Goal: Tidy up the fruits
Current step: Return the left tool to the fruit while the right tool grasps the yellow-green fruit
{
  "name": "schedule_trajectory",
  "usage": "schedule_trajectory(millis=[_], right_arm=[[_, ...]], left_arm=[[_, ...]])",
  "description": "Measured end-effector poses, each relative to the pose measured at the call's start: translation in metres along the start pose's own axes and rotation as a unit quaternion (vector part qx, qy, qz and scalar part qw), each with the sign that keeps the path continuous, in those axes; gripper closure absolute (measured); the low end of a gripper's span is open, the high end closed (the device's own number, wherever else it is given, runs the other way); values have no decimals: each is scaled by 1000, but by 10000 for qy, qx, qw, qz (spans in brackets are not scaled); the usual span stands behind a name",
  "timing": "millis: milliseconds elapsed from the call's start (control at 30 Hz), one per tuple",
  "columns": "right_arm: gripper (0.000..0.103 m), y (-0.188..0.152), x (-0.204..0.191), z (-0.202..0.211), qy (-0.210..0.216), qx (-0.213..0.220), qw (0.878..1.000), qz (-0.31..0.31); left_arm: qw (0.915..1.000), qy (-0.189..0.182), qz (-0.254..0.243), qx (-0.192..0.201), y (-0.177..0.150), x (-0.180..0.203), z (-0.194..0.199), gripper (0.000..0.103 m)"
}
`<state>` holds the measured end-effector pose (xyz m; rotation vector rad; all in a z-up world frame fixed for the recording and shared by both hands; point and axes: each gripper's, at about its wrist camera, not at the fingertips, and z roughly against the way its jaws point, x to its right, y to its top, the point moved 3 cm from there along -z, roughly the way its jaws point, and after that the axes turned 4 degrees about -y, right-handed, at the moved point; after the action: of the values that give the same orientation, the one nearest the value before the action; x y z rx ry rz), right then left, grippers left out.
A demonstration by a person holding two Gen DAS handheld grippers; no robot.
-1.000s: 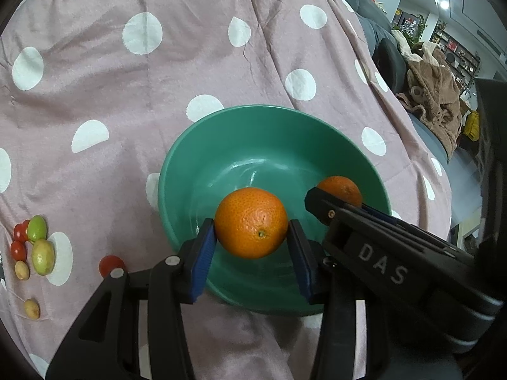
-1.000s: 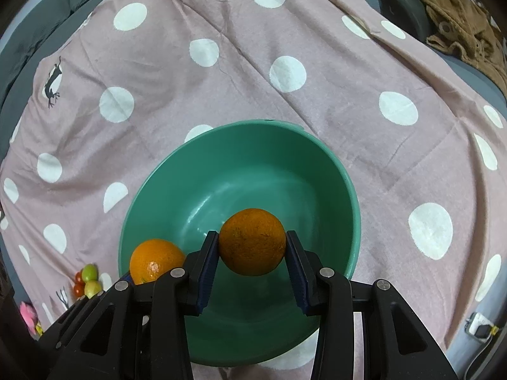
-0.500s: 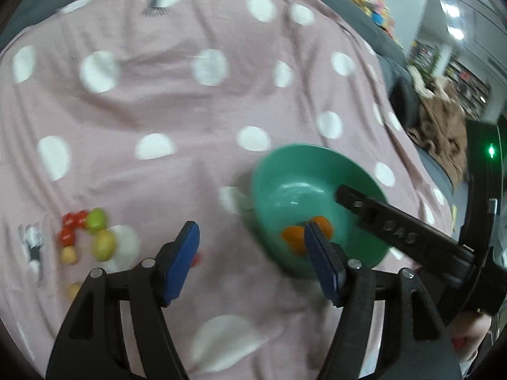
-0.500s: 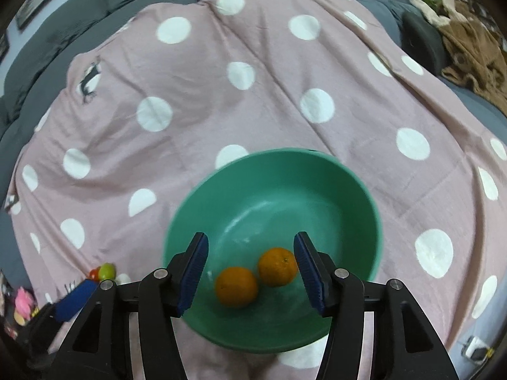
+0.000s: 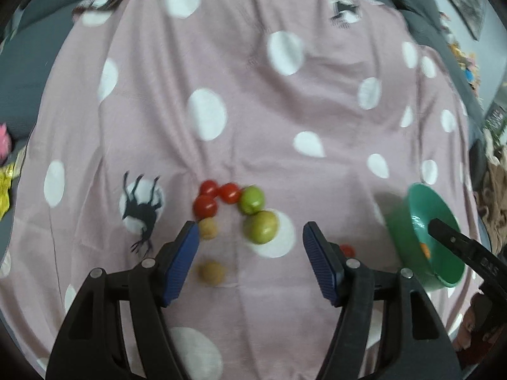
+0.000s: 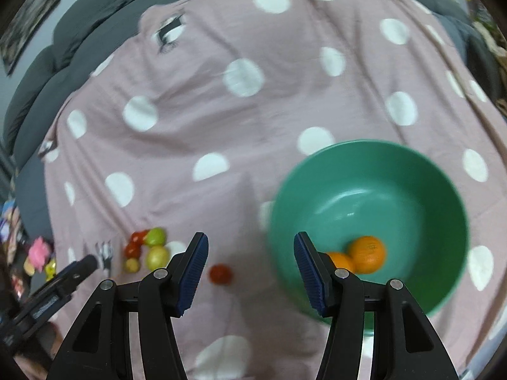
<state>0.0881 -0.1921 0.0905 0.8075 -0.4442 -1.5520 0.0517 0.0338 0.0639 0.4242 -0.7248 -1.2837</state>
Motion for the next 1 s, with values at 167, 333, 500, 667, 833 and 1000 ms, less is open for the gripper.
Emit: schedule_trajectory(millis=[167,333,500,667,833,1000], right_arm=[[46,-10,-33,-16,275,-285,9986,344],[46,-19,-61,-36,567,-612,9954,467],[46,-26,-95,-70,938,-1142,9875,545],[50,-28,-126,-101,1041,-1514,9806,680],[55,-32,-147,-132,720,-1764,9770,955],[63,-39,-146,-143,503,-1826,9763,1046]], left_arm=[[9996,-132,258,3,-1,-21,-4,39],[9986,-110,510,-97,0,-42,-12,49],[9963,-196,805,-215,4,-62,-21,62],[9952,-235,923,-212,14,-71,-24,64],[9941,-463,945,-246,28,-66,-30,64],[9955,-454,667,-493,39,-50,-51,64]])
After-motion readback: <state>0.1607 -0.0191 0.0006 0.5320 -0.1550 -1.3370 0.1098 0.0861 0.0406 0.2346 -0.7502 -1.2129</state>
